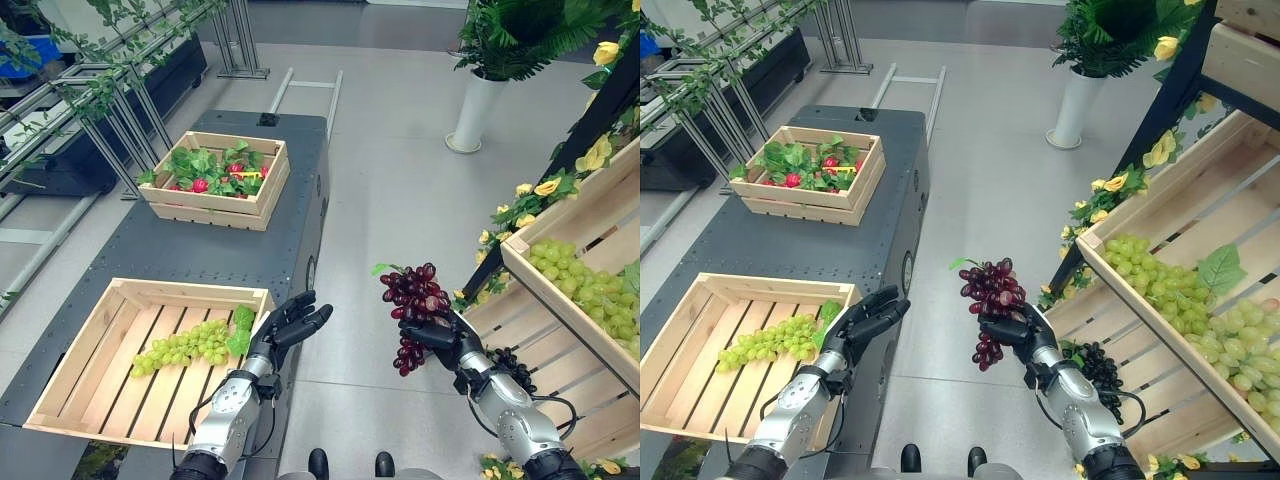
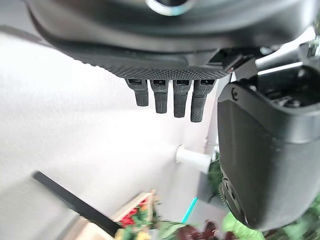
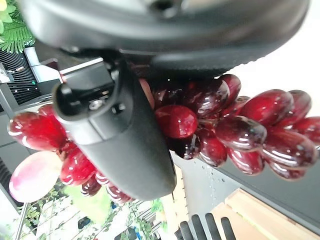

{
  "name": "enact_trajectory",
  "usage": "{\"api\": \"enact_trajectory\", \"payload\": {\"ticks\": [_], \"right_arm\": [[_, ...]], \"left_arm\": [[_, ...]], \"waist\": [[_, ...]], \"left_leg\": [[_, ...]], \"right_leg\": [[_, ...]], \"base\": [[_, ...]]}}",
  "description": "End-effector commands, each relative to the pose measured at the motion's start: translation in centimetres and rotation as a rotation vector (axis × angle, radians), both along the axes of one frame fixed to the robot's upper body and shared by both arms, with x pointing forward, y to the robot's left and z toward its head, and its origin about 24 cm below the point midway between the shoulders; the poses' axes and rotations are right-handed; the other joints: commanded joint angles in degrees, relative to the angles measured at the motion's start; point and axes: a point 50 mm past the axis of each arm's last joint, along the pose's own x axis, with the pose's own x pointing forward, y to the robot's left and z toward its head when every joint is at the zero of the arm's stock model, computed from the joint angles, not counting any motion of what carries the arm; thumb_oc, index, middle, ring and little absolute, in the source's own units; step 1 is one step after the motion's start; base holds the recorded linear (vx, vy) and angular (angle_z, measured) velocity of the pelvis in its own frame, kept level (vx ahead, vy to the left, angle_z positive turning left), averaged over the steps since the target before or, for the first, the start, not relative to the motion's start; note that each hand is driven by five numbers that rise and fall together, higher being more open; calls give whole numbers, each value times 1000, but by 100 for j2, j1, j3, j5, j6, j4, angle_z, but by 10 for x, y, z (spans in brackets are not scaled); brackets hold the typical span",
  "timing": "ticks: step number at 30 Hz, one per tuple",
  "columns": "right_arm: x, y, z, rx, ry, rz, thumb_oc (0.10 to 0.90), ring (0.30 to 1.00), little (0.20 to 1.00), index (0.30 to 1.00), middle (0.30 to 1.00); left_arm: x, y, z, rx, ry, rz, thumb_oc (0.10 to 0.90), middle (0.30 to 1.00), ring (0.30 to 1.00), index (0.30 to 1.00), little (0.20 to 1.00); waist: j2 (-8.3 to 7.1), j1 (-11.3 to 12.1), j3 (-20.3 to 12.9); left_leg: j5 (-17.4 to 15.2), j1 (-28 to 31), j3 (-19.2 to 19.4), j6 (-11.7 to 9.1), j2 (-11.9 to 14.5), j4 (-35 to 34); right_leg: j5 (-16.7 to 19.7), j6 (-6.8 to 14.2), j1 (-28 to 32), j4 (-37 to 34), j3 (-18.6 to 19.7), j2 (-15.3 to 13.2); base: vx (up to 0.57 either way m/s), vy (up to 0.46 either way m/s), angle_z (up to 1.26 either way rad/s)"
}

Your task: Pick up the fruits from the basket on one side to the basket on the other side

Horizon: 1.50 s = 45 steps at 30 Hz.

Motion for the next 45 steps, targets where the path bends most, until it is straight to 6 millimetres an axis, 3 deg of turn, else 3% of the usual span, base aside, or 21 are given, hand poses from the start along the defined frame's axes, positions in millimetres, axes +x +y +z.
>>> {"api": "enact_trajectory", "payload": {"ticks": [1, 7, 8, 10, 15, 26, 29, 38, 45], "right_arm": [[25, -7, 58, -7, -312, -15, 400, 300, 300, 300, 300], [23, -6, 47, -29, -294, -73, 400, 300, 300, 300, 300], [27, -4, 51, -51, -323, -95, 400, 300, 300, 300, 300], [31, -6, 57, -52, -350, -123, 400, 300, 300, 300, 300], [43, -16, 74, -94, -424, -204, 400, 300, 300, 300, 300], [57, -38, 113, -147, -566, -333, 400, 300, 300, 300, 300], [58, -45, 121, -173, -603, -390, 400, 300, 300, 300, 300], [64, -70, 147, -337, -690, -573, 400, 300, 300, 300, 300], [68, -100, 185, -511, -798, -709, 400, 300, 300, 300, 300]], "left_arm": [[15, -3, 28, 58, -193, -45, 800, 900, 900, 900, 900], [11, -6, 13, -31, -110, -22, 800, 900, 900, 900, 900], [17, -9, 20, -29, -144, -22, 800, 900, 900, 900, 900], [27, -12, 30, -16, -185, -30, 800, 900, 900, 900, 900], [48, -27, 54, -5, -297, -61, 800, 900, 900, 900, 900], [63, -43, 76, 17, -386, -112, 800, 900, 900, 900, 900], [65, -46, 76, 16, -380, -101, 800, 900, 900, 900, 900], [69, -50, 85, -3, -406, -74, 800, 900, 900, 900, 900], [73, -45, 90, 26, -425, -94, 800, 900, 900, 900, 900]], "waist": [[-100, 2, -353], [-191, -10, 104], [-239, -26, 433], [-283, -37, 732], [-300, -75, 1198], [-165, -141, 1685], [-129, -214, 1815], [-31, -234, 2011], [-14, -162, 2012]], "left_leg": [[-680, 82, -25, -26, -103, 16], [-684, -318, 174, 46, -74, 393], [-782, -723, 220, 67, -62, 945], [-838, -1108, 199, 74, -55, 1380], [-1011, -1856, 248, 106, -65, 2159], [-1524, -3126, 179, 111, -175, 3708], [-1800, -3561, 213, 141, -107, 4348], [-1993, -4418, 260, 135, -68, 5095], [-1993, -4873, 182, 130, -86, 5280]], "right_leg": [[211, -41, -199, 9, -96, 86], [187, -91, -635, 430, 24, 91], [83, -127, -957, 883, 20, 75], [16, -155, -1251, 1244, -31, 70], [-224, -239, -2024, 2097, -200, 61], [-830, -449, -3273, 3718, -347, -19], [-1045, -542, -3676, 4288, -354, -47], [-1093, -559, -4497, 4903, -387, -54], [-981, -512, -4945, 4992, -348, 26]], "base": [[-17, -47, -4], [-68, -44, -16], [-211, -41, -20], [-258, -38, -25], [-203, 18, -6], [-112, 14, 1], [-47, 12, 3], [-25, 9, -2], [-13, -22, 0]]}}
